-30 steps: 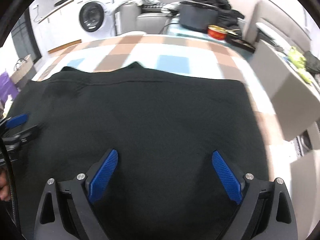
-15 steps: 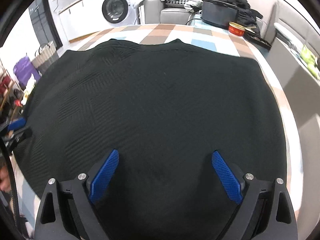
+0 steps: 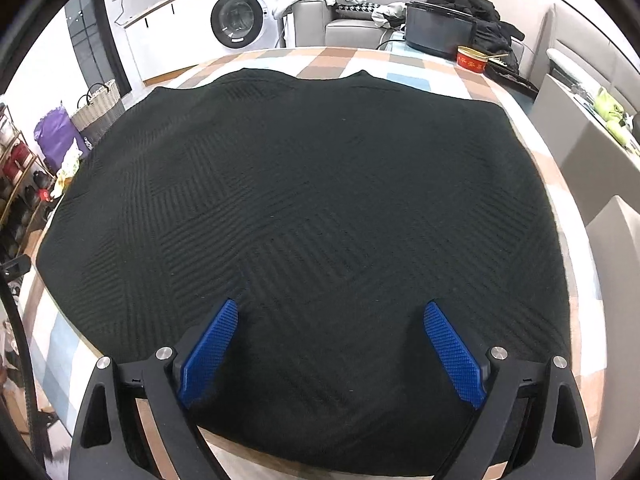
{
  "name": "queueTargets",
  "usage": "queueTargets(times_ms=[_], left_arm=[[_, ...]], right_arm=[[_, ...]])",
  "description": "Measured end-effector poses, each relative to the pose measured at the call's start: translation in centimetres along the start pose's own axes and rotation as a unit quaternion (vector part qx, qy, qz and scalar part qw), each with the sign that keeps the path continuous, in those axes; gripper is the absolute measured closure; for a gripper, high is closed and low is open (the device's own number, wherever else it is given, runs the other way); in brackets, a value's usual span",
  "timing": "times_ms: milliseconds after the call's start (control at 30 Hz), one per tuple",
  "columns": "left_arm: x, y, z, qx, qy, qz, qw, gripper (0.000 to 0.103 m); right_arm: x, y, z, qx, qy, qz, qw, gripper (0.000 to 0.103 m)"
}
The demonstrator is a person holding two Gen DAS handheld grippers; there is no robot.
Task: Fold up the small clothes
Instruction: 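Smooth the spread black sweater flat with both open tools, then grasp the sweater side with the left tool and fold it lengthwise over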
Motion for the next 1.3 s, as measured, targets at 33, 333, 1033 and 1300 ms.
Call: queueTargets(times_ms=[33,333,1033,1300], left_arm=[[0.3,0.6,-0.3,0.026,0.002,-0.027,0.9993,0.026],[0.8,-0.8,2.7,0.110,-0.010,-0.099,0.9890,0.028],[-6.1,-9.0,3.9,0.067,-0.136,-0.032,0.9879,0.088],[-8.0,-24.2,3.6,0.130,-0.146,0.201,0.9599,0.088]], right_arm=[[-0.1,0.1,0.1,-0.001,-0.001,-0.001,1.000,0.007],[-0.5,3.4,-0.5,-0.036,-0.013,-0.034,0.999,0.007],[-0.2,4.1,0.3,-0.048,-0.017,-0.057,0.997,0.007],[0.3,-2.0,-2.9,-0.021,-0.047,0.037,0.998,0.007]])
Point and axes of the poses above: each gripper's, at about its wrist camera, not at the fingertips, and z roughly the way its jaws point, y to its left, x to its underside, the point moved 2 cm from there along z, roughly the way its jaws point, and after that the axes turned 7 degrees about y, right-handed, at the moved point
